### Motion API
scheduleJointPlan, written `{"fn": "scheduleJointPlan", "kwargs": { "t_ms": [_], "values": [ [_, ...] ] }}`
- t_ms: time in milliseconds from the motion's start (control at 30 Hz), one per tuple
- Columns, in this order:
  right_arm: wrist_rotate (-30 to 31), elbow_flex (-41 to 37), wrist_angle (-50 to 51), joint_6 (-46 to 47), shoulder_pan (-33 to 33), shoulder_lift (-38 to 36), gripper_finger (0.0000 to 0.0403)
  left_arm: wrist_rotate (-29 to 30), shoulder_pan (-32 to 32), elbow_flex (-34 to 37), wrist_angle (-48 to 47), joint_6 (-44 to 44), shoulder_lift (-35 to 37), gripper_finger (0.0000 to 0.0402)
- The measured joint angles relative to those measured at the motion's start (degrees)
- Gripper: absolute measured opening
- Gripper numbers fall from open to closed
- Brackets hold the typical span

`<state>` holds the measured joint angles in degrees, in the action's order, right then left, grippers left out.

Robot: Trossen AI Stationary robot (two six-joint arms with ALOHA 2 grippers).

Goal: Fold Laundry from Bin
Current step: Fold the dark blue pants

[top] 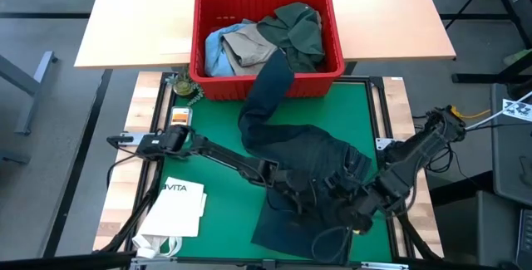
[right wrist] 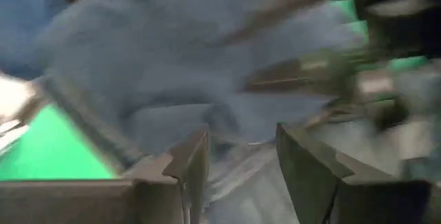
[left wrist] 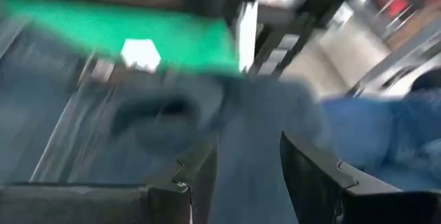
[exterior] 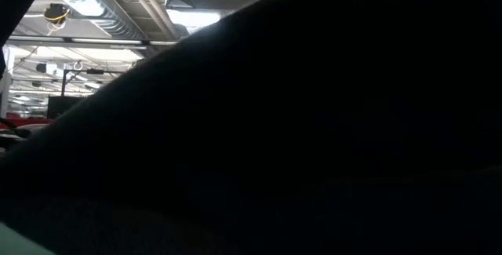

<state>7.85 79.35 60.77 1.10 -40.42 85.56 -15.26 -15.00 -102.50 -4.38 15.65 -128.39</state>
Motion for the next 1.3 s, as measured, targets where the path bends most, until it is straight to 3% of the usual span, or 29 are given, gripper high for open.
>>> {"fn": "scheduleJointPlan", "kwargs": {
  "t_ms": [67, 233, 467, 733, 1067, 1167, 1300],
  "values": [
    [-2.38, 0.00, 1.46, -0.05, 0.02, 0.09, 0.0168, 0.48, -0.33, 0.00, -5.48, -0.17, 1.34, 0.0151],
    [-1.34, -0.91, 2.16, -0.80, 0.25, 0.19, 0.0168, 2.71, -2.02, -0.02, -18.88, 0.30, 2.98, 0.0151],
    [-5.65, -8.00, -4.48, -5.79, 0.36, 0.26, 0.0168, 8.45, -4.93, 0.03, -28.62, 1.75, 3.09, 0.0151],
    [-5.97, -13.59, -15.57, -5.92, 0.36, 0.24, 0.0168, 14.90, -7.12, 0.00, -29.11, 1.79, 3.09, 0.0151],
    [-8.05, -20.36, -23.86, -5.57, 0.36, 0.24, 0.0166, 14.90, -7.14, 0.00, -29.05, 1.94, 3.09, 0.0151],
    [-9.67, -20.65, -23.22, -5.49, 0.35, 0.24, 0.0144, 15.02, -7.13, 0.00, -29.03, 1.95, 3.09, 0.0151],
    [-12.69, -20.65, -22.70, -5.48, 0.25, 0.24, 0.0077, 16.38, -7.15, 0.00, -29.01, 1.96, 3.09, 0.0151]
  ]
}}
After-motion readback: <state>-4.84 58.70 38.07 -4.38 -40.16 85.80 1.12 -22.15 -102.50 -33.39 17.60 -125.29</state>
